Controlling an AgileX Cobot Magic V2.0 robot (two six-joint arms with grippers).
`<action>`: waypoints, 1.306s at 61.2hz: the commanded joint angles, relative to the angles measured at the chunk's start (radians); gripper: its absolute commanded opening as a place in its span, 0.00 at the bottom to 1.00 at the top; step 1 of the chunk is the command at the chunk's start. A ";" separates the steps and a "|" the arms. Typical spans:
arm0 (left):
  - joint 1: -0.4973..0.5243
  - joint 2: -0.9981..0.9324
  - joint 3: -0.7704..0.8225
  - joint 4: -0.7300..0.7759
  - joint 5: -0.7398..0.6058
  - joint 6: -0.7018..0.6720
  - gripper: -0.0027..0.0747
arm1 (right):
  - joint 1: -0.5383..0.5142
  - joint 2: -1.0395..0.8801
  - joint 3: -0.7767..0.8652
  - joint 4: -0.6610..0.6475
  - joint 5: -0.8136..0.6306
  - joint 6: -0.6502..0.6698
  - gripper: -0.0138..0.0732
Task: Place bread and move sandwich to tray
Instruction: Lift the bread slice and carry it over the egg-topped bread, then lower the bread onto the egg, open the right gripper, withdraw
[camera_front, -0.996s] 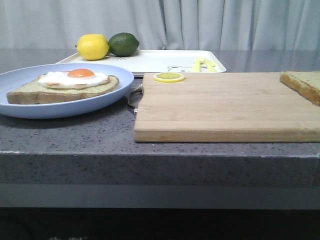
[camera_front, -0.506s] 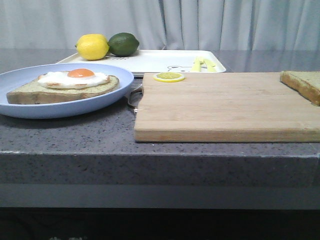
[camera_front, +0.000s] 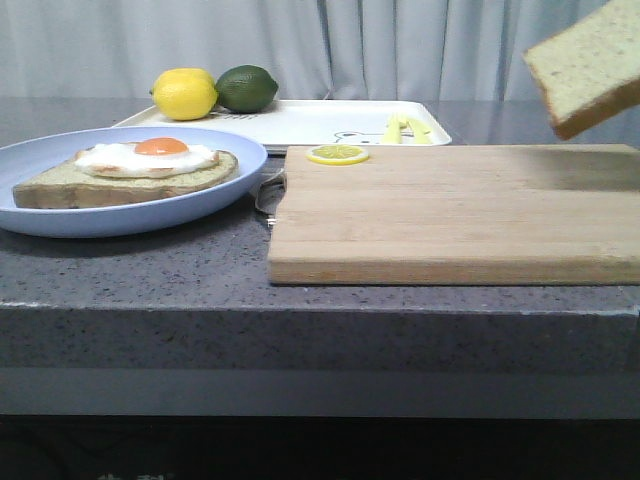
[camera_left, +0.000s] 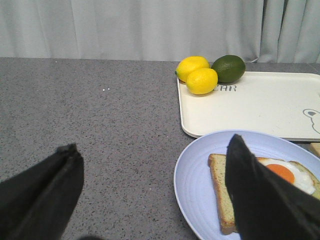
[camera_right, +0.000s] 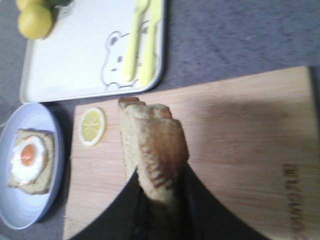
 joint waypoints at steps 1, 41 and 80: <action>-0.009 0.005 -0.037 0.003 -0.082 0.001 0.76 | 0.086 -0.041 -0.032 0.106 -0.011 -0.002 0.09; -0.009 0.005 -0.037 0.003 -0.081 0.001 0.76 | 0.808 0.165 -0.032 0.614 -0.601 -0.002 0.09; -0.009 0.005 -0.037 0.003 -0.077 0.001 0.76 | 0.864 0.379 -0.094 0.711 -0.611 -0.002 0.09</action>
